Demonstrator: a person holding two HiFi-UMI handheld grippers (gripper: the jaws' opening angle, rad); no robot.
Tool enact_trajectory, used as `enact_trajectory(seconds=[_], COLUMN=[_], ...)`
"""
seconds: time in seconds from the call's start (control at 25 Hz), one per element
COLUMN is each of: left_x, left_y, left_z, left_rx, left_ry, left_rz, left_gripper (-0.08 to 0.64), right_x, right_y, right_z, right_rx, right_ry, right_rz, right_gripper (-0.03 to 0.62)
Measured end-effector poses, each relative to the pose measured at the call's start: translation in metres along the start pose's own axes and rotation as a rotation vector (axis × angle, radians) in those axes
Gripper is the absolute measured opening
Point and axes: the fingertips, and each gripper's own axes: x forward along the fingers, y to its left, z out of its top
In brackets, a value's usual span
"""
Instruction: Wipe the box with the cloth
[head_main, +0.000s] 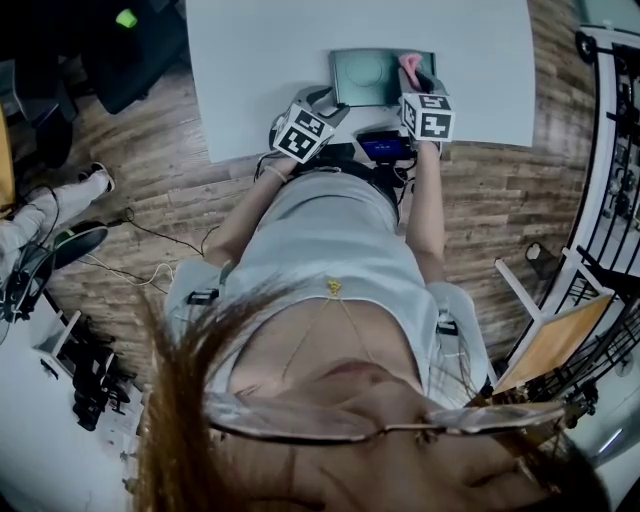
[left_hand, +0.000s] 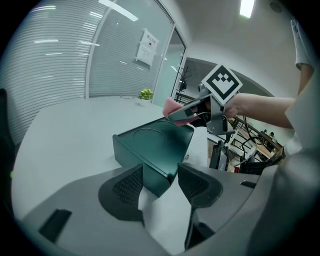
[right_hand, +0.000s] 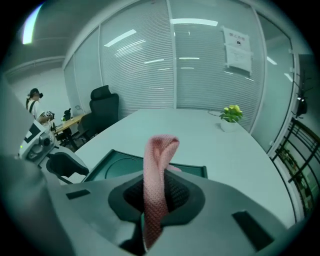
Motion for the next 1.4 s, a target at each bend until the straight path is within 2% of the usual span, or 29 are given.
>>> enact_trajectory(seconds=[0.12, 0.28, 0.48, 0.68, 1.2, 1.4], left_x=[0.001, 0.004, 0.002, 0.005, 0.002, 0.001], left_y=[0.000, 0.000, 0.000, -0.002, 0.000, 0.000], left_z=[0.000, 0.000, -0.002, 0.002, -0.001, -0.005], left_rx=[-0.008, -0.011, -0.025, -0.019, -0.031, -0.033], left_ry=[-0.005, -0.017, 0.002, -0.016, -0.008, 0.002], left_rz=[0.002, 0.001, 0.000, 0.002, 0.003, 0.004], left_gripper=[0.216, 0.216, 0.216, 0.216, 0.216, 0.216], right_x=[-0.007, -0.010, -0.007, -0.007, 0.009, 0.009], right_y=[-0.027, -0.046, -0.051, -0.049, -0.025, -0.015], right_z=[-0.017, -0.036, -0.052, -0.050, -0.043, -0.042], right_rx=[0.031, 0.037, 0.008, -0.031, -0.049, -0.026], right_ry=[0.034, 0.087, 0.162, 0.186, 0.188, 0.174], right_rz=[-0.066, -0.111, -0.142, -0.158, -0.077, -0.049], right_gripper=[0.038, 0.038, 0.038, 0.038, 0.038, 0.038])
